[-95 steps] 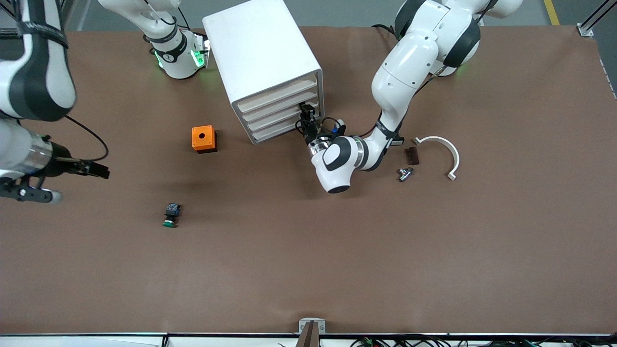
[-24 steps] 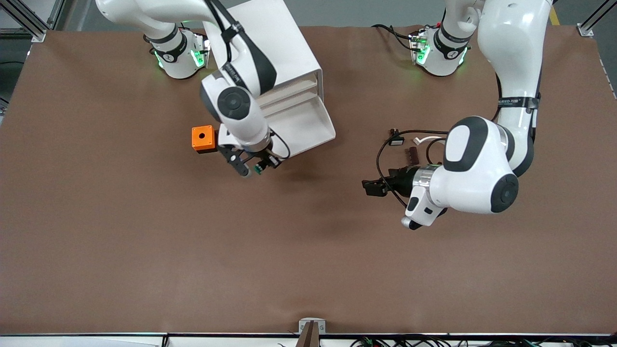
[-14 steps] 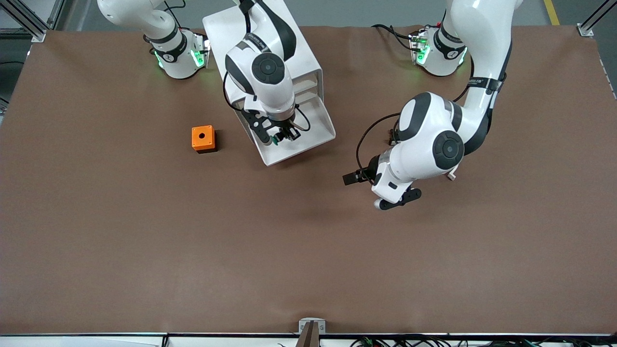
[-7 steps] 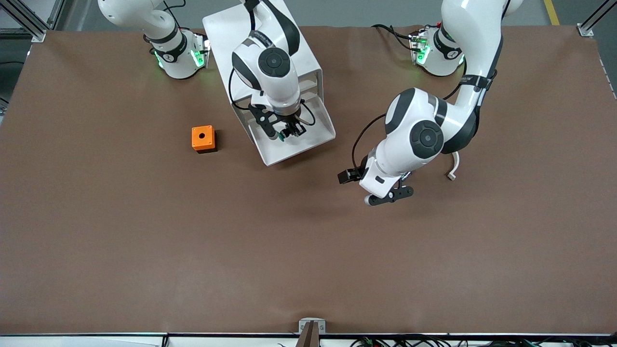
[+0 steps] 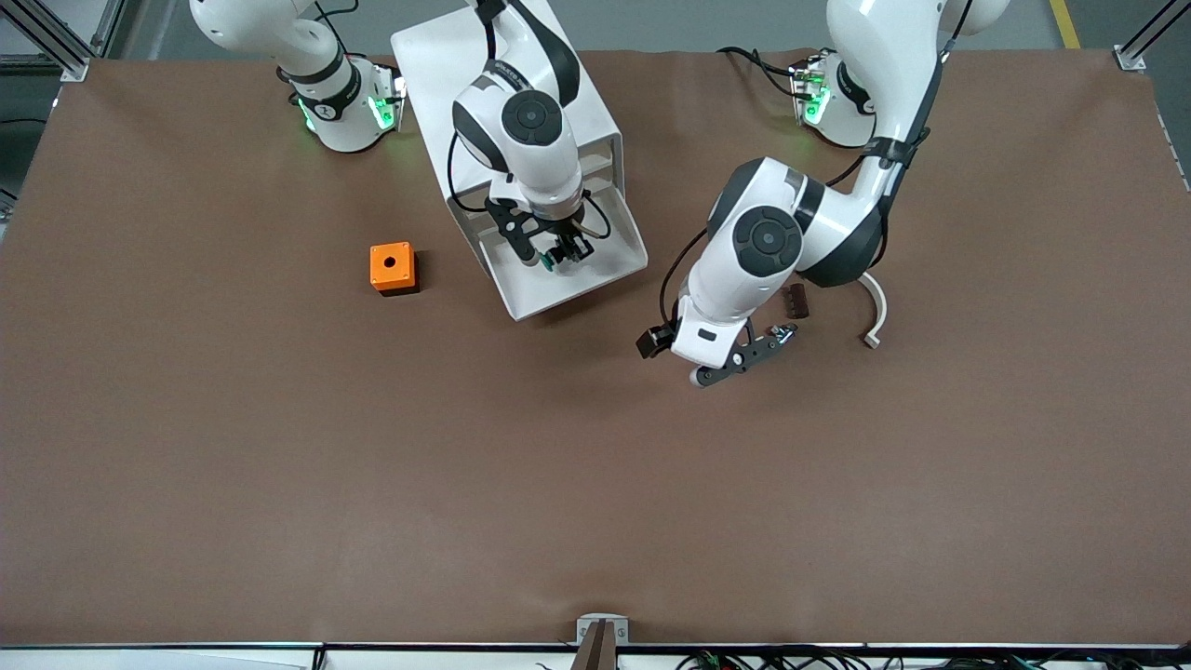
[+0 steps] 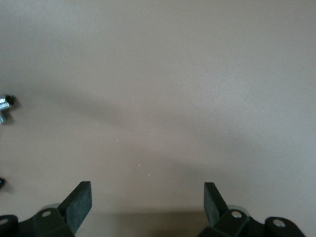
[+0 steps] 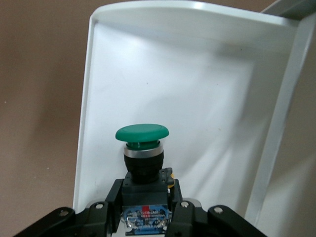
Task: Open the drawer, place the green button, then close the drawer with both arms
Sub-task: 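Lower the button into the drawer while the left gripper nears the drawer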
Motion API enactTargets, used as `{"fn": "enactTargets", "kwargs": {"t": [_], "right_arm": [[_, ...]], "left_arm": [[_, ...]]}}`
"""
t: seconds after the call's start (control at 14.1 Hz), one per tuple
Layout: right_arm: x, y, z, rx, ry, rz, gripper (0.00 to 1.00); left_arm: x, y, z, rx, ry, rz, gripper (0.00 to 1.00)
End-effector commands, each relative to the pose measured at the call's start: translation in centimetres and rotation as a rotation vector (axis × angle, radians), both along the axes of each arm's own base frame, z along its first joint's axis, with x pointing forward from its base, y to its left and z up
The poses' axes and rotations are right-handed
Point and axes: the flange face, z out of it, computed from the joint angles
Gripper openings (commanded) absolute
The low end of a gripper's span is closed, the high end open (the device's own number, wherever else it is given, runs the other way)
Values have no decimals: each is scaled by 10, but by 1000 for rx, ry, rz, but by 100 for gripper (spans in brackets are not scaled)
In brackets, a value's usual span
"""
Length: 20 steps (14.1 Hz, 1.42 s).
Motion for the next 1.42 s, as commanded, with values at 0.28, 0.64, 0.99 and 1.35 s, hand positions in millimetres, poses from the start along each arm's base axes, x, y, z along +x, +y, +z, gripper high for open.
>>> {"fn": "enactTargets", "kwargs": {"t": [0.28, 0.64, 0.99, 1.35], "right_arm": [[12, -9, -7, 5, 13, -39, 0], [19, 0, -17, 1, 13, -46, 0], [21, 4, -19, -1, 14, -47, 28], [30, 13, 0, 31, -10, -46, 100]], "left_arm": [[-17, -35, -5, 8, -15, -10, 100], [-22, -60, -21, 19, -11, -25, 100], [-26, -66, -29, 27, 1, 14, 100], [-24, -67, -38, 29, -3, 11, 100]]}}
